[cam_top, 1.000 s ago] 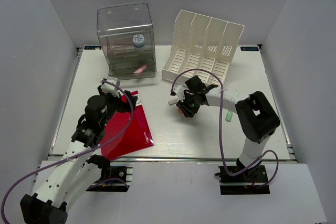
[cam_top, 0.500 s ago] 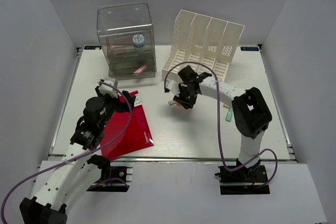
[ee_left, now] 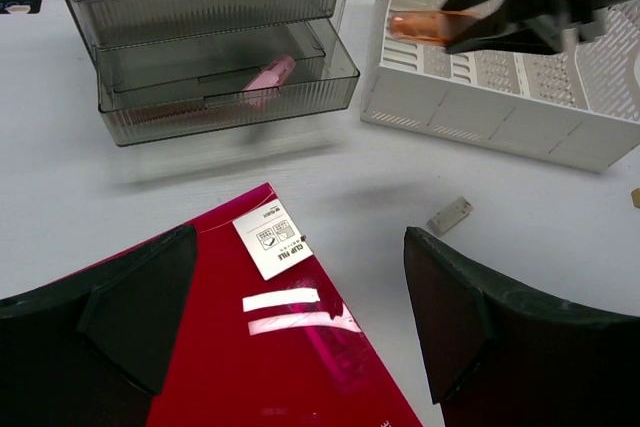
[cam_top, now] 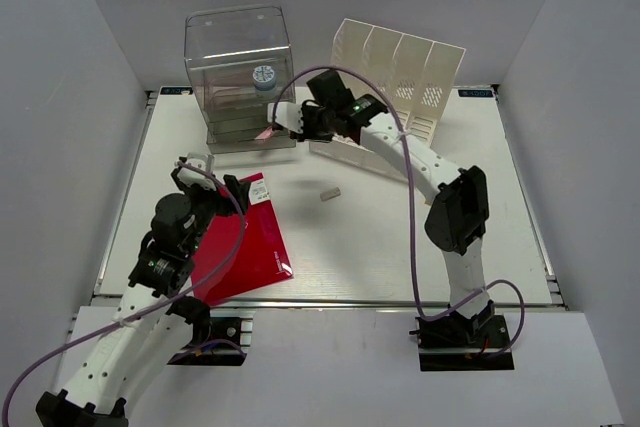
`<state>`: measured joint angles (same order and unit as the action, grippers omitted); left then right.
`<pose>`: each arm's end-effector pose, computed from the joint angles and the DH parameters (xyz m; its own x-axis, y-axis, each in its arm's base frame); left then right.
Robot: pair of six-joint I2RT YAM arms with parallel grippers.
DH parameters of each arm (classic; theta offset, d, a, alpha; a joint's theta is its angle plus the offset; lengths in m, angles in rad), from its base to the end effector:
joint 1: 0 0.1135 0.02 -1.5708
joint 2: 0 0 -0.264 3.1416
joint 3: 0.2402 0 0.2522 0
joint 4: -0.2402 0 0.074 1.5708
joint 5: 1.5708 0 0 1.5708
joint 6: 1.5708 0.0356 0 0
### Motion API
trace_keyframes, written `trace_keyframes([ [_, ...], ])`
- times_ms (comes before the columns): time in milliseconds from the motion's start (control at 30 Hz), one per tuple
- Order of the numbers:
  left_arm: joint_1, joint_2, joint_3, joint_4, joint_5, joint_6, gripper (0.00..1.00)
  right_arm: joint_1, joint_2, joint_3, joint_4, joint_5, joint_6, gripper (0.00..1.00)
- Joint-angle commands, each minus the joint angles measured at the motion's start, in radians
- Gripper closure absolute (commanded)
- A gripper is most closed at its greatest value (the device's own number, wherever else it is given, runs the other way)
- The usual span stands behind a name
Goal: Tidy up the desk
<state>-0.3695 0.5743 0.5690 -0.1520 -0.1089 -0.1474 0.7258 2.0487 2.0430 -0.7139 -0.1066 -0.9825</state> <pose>0.1428 -0.0512 0.2985 -0.1825 -0.0859 -0.9794 0.2347 0.9636 -0.1282 0.3483 0.3141 0.3344 0.3252 -0.8173 -0.4757 -0.8096 0.0193 -0.5867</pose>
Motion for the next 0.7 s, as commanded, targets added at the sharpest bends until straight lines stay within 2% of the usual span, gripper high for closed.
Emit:
trace_keyframes([
  [0,-0.005,-0.021,-0.008,0.017,-0.025,-0.004,0.07,0.040,0.047,-0.021,0.355,0.042,-0.056,1.00],
  [200,-0.005,-0.031,-0.009,0.020,-0.017,0.005,0.07,0.086,0.231,0.140,0.513,0.102,-0.076,1.00],
  [300,-0.005,-0.039,-0.009,0.020,-0.017,0.005,0.07,0.095,0.280,0.109,0.640,0.145,-0.091,1.00],
  [333,-0.005,-0.042,-0.011,0.020,-0.015,0.003,0.07,0.093,0.289,0.088,0.745,0.156,-0.096,1.00],
  [400,-0.005,-0.044,-0.012,0.022,-0.014,0.003,0.07,0.101,0.307,0.071,0.809,0.169,-0.099,1.00],
  [500,-0.005,-0.042,-0.012,0.022,-0.011,0.003,0.07,0.098,0.382,0.144,0.809,0.197,-0.087,1.00],
  [633,-0.005,-0.045,-0.012,0.022,-0.009,0.003,0.07,0.101,0.384,0.118,0.809,0.200,-0.091,1.00],
  [667,-0.005,-0.047,-0.014,0.023,-0.011,0.003,0.07,0.103,0.381,0.108,0.800,0.197,-0.090,0.92],
])
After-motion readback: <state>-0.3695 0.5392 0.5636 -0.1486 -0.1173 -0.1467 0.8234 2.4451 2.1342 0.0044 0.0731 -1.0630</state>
